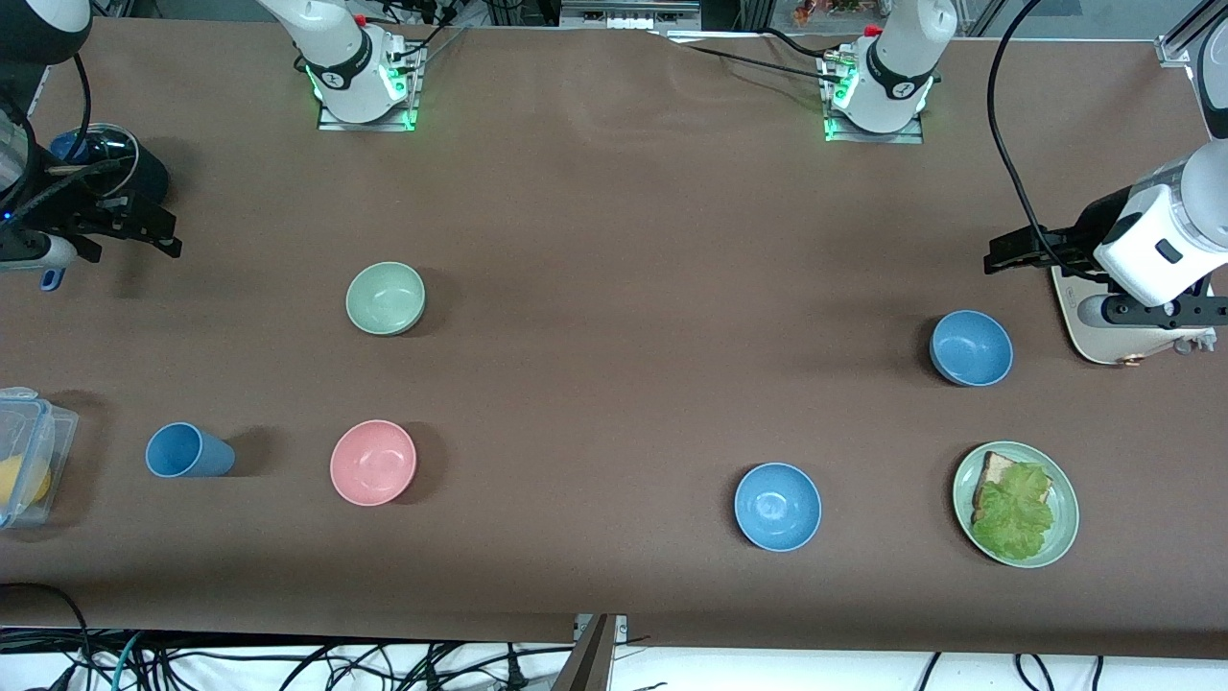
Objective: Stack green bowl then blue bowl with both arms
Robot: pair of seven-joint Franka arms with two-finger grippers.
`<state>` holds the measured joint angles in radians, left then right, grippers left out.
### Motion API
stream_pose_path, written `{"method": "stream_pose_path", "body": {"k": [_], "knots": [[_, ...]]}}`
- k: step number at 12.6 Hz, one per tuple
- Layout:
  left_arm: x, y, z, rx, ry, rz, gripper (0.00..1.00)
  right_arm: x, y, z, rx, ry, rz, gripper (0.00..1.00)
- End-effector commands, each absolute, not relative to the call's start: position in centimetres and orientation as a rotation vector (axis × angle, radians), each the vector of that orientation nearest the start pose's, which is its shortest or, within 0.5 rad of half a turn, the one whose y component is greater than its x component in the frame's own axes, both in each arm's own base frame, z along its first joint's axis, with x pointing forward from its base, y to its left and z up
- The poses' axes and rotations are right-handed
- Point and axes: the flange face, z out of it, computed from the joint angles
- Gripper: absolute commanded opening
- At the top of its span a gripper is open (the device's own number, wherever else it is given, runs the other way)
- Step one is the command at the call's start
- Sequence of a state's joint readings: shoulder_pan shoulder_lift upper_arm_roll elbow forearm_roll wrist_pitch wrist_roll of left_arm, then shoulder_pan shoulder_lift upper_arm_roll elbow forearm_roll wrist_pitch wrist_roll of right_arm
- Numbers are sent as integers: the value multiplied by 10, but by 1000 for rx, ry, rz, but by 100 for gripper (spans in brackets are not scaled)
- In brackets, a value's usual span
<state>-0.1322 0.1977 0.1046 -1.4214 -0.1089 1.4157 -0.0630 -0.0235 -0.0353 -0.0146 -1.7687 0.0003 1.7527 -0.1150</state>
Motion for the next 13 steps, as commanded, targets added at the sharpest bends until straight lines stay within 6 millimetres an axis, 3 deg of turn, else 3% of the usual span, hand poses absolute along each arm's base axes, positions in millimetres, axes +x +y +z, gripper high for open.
{"method": "stream_pose_path", "body": {"k": [1, 13], "knots": [[595, -36, 572, -3185, -14, 308, 100, 555, -21, 572, -3155, -93, -18, 99], [595, -36, 572, -3186, -16, 309, 100, 559, -22, 560, -3153, -98, 16, 99]]}}
